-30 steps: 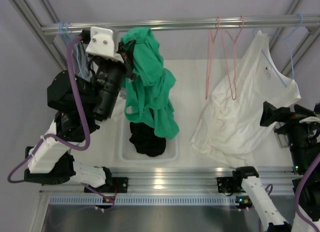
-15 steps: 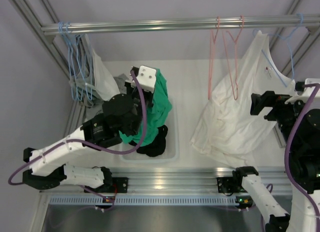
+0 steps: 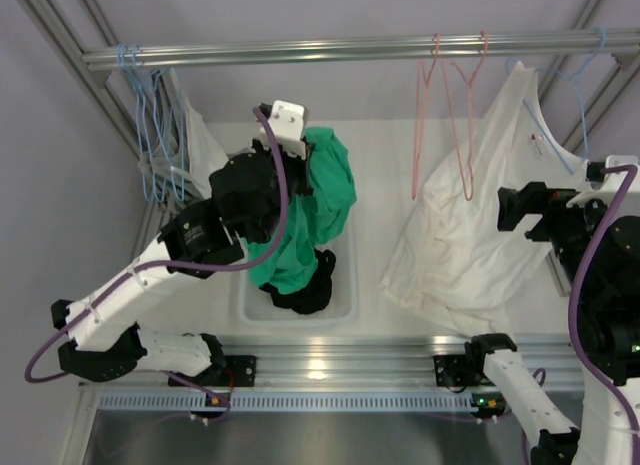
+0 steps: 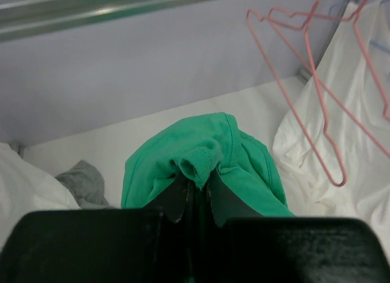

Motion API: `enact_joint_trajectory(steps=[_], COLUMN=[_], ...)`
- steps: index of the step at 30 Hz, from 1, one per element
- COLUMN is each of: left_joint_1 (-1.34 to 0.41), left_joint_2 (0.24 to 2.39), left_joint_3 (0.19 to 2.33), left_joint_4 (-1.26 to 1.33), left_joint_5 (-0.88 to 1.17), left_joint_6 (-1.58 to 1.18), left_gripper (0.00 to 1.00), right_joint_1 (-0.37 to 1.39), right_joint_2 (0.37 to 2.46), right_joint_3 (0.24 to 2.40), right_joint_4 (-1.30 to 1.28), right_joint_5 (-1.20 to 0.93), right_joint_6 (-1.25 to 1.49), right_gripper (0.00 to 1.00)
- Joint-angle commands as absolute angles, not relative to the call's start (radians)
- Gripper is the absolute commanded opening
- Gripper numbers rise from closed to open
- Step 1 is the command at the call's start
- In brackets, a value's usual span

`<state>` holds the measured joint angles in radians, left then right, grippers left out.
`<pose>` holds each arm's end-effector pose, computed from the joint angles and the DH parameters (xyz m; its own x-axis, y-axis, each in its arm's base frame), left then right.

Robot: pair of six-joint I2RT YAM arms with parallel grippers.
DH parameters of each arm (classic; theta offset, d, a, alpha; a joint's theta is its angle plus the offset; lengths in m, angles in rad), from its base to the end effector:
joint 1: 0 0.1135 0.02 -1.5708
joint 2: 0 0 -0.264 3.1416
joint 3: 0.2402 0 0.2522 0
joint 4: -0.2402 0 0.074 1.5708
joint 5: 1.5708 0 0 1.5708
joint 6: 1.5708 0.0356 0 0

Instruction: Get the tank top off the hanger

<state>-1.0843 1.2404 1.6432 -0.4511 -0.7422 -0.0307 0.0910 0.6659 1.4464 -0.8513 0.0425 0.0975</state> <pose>0.1318 -0.1976 0.5096 -0.0329 0.0138 -0.9994 0.3350 0.9422 0.0020 0.0535 0.0034 0.4838 -0.0748 0.0908 -0.9930 -0.0415 0.9947 0.0941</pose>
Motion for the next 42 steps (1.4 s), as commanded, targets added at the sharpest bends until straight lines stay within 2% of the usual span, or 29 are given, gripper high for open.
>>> enact_joint_trajectory(steps=[1, 4, 10, 13, 16, 19, 27, 32, 33, 34, 36, 37, 38, 42], left_joint_1=[-1.085, -1.085, -1.071, -0.996, -0.908, -0.896, -0.884, -0.884, -0.884, -0.884, -0.884, -0.884, -0.884, -0.885], left_joint_2=[1.259, 1.276, 1.27, 1.189, 1.112, 1.097, 1.233, 1.319, 1.322, 1.319, 1.281, 1.26, 1.202, 1.042], left_joint_3=[1.799, 1.802, 1.669, 1.514, 1.332, 1.178, 0.957, 0.848, 0.845, 0.845, 0.859, 0.868, 0.9, 1.017], left_joint_4=[-0.44, -0.442, -0.44, -0.44, -0.44, -0.433, -0.37, -0.364, -0.362, -0.362, -0.37, -0.382, -0.403, -0.532], left_joint_5=[-0.709, -0.669, -0.804, -0.824, -0.723, -0.675, -0.582, -0.535, -0.516, -0.5, -0.482, -0.456, -0.446, -0.414], left_joint_6=[-0.014, -0.031, -0.093, -0.205, -0.309, -0.38, -0.52, -0.656, -0.655, -0.637, -0.615, -0.6, -0.597, -0.56], left_gripper=[0.0, 0.0, 0.0, 0.0, 0.0, 0.0, 0.0, 0.0, 0.32, 0.46, 0.6, 0.96, 0.99, 0.99], right_joint_1=[0.101, 0.1, 0.101, 0.101, 0.101, 0.1, 0.1, 0.091, 0.086, 0.078, 0.034, 0.014, -0.068, -0.169], right_joint_2=[0.66, 0.664, 0.663, 0.661, 0.672, 0.695, 0.839, 0.992, 1.006, 1.02, 1.077, 1.103, 1.152, 1.221], right_joint_3=[1.453, 1.447, 1.437, 1.431, 1.436, 1.45, 1.578, 1.661, 1.67, 1.678, 1.722, 1.741, 1.788, 1.838], right_joint_4=[-0.79, -0.788, -0.782, -0.781, -0.779, -0.778, -0.781, -0.79, -0.79, -0.79, -0.79, -0.796, -0.804, -0.815], right_joint_5=[0.046, 0.055, 0.041, 0.051, 0.06, 0.087, 0.225, 0.193, 0.186, 0.181, 0.176, 0.163, 0.112, 0.098], right_joint_6=[0.092, 0.089, 0.083, 0.078, 0.086, 0.092, 0.083, 0.04, 0.038, 0.034, 0.031, 0.032, 0.041, 0.029], right_gripper=[0.99, 0.99, 0.99, 0.99, 0.99, 0.99, 0.99, 0.99, 0.99, 0.99, 0.99, 0.99, 0.99, 0.98])
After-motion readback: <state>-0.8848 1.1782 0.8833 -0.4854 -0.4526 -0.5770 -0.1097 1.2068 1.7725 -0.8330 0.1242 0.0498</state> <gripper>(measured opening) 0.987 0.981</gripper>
